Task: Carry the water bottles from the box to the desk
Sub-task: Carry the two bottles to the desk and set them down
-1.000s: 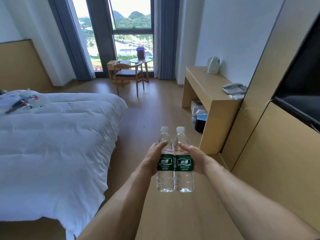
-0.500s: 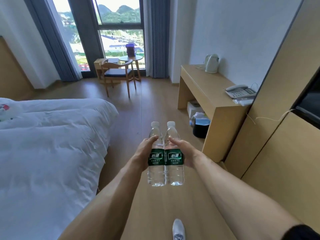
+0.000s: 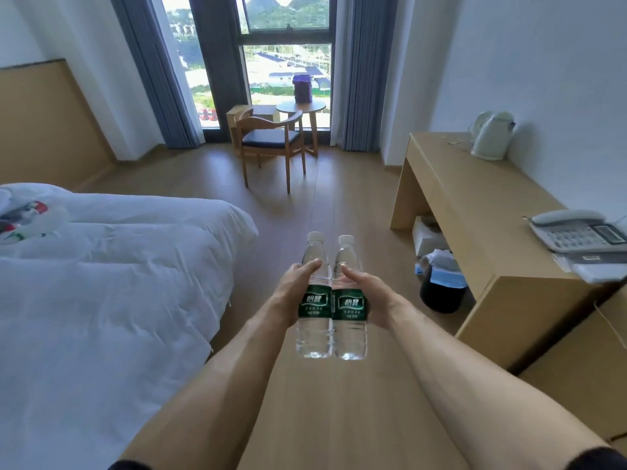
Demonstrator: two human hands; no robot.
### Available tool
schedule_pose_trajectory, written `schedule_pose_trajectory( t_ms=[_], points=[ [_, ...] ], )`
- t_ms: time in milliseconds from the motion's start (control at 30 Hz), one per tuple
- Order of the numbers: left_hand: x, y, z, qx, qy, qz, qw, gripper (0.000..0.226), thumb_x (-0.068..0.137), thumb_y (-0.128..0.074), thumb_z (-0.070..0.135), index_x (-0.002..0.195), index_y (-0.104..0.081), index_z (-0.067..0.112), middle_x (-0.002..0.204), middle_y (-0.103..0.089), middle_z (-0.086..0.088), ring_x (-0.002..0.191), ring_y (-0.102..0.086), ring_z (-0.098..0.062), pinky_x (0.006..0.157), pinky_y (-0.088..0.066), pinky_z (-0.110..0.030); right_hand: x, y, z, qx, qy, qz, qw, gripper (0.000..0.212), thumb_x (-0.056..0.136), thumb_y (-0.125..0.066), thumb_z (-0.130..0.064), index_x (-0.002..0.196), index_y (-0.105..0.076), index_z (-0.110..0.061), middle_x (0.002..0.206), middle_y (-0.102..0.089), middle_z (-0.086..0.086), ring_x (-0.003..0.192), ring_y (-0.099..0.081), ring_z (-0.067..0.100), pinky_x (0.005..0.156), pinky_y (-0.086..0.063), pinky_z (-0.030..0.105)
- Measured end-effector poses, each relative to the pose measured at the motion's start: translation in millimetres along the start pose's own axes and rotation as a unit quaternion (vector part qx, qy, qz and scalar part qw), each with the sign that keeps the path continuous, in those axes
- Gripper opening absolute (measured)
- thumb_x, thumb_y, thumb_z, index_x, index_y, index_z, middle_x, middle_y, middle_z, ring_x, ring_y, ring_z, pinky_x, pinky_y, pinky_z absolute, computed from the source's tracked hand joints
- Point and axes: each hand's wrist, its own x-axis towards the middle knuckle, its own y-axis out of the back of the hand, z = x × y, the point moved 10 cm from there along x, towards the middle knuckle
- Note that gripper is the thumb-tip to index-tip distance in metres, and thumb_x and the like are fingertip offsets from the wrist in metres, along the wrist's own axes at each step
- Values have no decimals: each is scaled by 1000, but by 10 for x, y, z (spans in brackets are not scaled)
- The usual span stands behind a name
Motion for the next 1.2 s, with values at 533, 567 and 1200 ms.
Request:
schedule_pose_trajectory(
  t_ms=[533, 567, 1200],
  points=[
    [2800, -268, 899, 16, 4, -44, 999, 52, 95, -67, 33, 133, -50, 1, 126, -63, -31, 109, -66, -48, 98, -51, -64, 2142, 780, -1545, 19, 31, 42, 998, 53, 103, -50, -40, 138, -53, 0, 131, -61, 29, 93, -68, 34, 77, -58, 41],
    [3013, -289, 983, 20, 7, -50, 999, 51, 94, -67, 33, 131, -50, 2, 125, -63, -30, 110, -65, -48, 97, -51, -63, 2306, 828, -1670, 24, 32, 48, 998, 53, 103, -50, -40, 138, -53, -1, 131, -61, 28, 92, -68, 33, 76, -58, 40],
    [5855, -1635, 1928, 95, 50, -178, 978, 56, 88, -76, 41, 128, -49, 12, 119, -67, -19, 103, -71, -35, 92, -57, -55, 4210, 2477, -3426, 125, 93, 124, 980, 46, 102, -50, -43, 124, -55, -2, 100, -74, 19, 89, -73, 33, 76, -60, 43]
  ],
)
